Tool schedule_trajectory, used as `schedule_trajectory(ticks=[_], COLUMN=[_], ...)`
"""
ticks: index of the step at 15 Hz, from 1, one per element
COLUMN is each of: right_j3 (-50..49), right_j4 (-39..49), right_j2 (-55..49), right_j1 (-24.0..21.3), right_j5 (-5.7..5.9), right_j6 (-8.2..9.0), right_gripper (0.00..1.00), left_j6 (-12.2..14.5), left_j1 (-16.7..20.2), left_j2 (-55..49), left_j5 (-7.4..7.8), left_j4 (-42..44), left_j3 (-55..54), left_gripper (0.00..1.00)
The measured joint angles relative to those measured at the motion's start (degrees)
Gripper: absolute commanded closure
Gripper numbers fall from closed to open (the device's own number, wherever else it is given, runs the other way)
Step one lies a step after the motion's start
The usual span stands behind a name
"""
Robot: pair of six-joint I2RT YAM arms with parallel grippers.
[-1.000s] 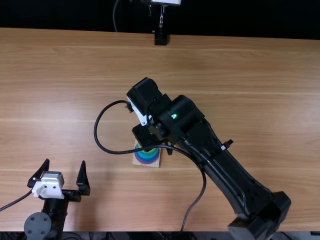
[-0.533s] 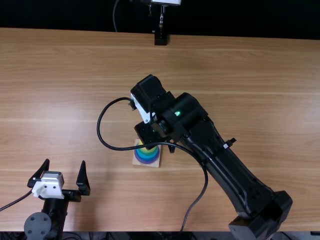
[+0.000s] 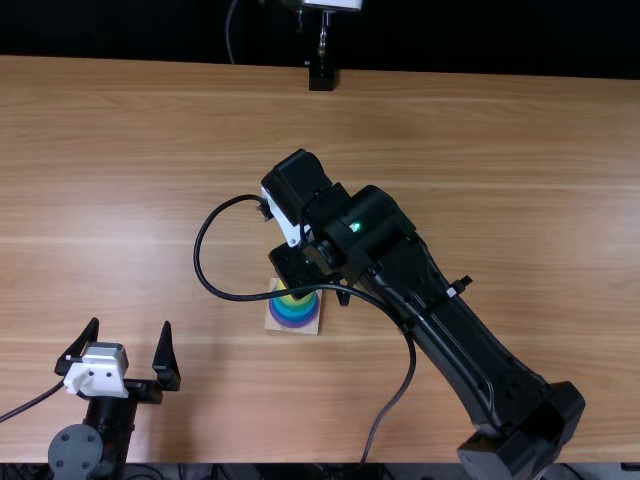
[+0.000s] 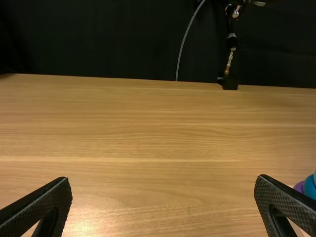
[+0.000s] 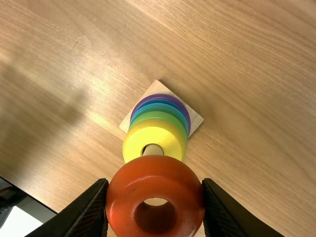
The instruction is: Build the Hanoi tower: stack the rings onto the peg from bottom to top in this color order: purple, dark blue, light blue, dark green, light green, yellow, orange.
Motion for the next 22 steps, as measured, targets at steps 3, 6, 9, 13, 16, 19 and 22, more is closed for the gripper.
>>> schedule_trajectory(ticks=[3, 6, 9, 13, 16, 19, 22], right_j3=[0.0, 0.0, 0.0, 0.0, 0.0, 0.0, 0.0], right_j4=[0.04, 0.0, 0.0, -0.02, -0.04, -0.07, -0.07], right_j2=[0.0, 0.0, 0.0, 0.0, 0.0, 0.0, 0.0], right_j1=[0.0, 0.0, 0.0, 0.02, 0.48, 0.79, 0.92], right_j5=[0.04, 0.0, 0.0, 0.0, 0.02, 0.04, 0.04], right_j6=[-0.02, 0.0, -0.02, 0.0, 0.02, 0.02, 0.02], right_gripper=[1.0, 1.0, 1.0, 1.0, 1.0, 1.0, 1.0], left_j6=[0.0, 0.0, 0.04, 0.02, 0.02, 0.02, 0.0], left_j1=[-0.02, -0.02, -0.02, 0.0, -0.02, -0.02, -0.02], left_j2=[0.0, 0.0, 0.0, 0.0, 0.0, 0.0, 0.0], left_j5=[-0.02, -0.02, -0.02, 0.0, 0.0, -0.02, -0.02], left_j4=[0.0, -0.02, 0.02, 0.0, -0.02, 0.02, -0.02], left_j3=[0.0, 0.0, 0.02, 0.0, 0.0, 0.02, 0.0], left_gripper=[0.0, 0.0, 0.0, 0.0, 0.0, 0.0, 0.0])
